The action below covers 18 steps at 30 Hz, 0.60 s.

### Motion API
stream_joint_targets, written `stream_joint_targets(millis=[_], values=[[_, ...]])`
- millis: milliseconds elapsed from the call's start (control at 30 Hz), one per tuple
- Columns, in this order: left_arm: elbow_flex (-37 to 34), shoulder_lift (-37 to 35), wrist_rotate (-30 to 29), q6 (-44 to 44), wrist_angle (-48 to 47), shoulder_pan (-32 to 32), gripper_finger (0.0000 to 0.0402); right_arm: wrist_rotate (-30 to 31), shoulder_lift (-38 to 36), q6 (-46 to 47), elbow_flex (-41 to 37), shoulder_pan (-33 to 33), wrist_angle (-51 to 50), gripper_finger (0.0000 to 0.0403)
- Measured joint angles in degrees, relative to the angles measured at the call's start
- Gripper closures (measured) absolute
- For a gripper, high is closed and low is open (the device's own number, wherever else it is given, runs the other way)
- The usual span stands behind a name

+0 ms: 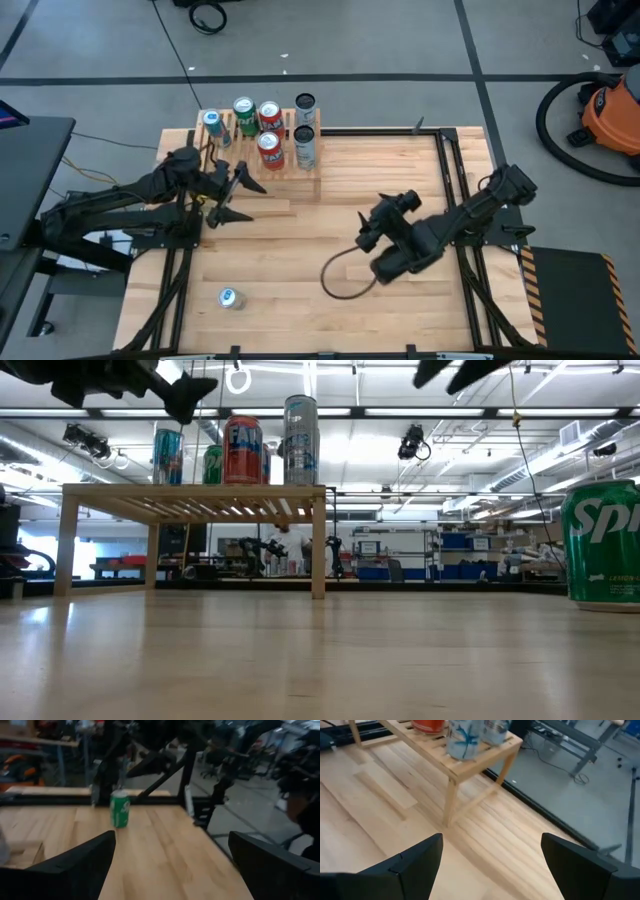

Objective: Place canned beverage on shelf
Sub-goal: Put the green soda can on the shelf

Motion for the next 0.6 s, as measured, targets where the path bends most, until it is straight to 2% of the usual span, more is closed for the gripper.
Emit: stream_joint_targets(millis=[100,267,600], values=[[0.0,0.0,-3.9,1.1,-1.9,-2.4,0.0008,-0.1,0.0,7.3,-2.3,2.2,-3.3,0.0055],[0.0,0.0,-6.8,1.0,-1.8,-6.9,0.0008,-1.0,0.0,15.2,-5.7,5.4,-6.1,0.0055],[0.0,0.0,-18.9,-1.3,-2.3,-18.2,0.0008,-9.3,0.0,15.4,-7.8,6.2,-4.4,0.0055]])
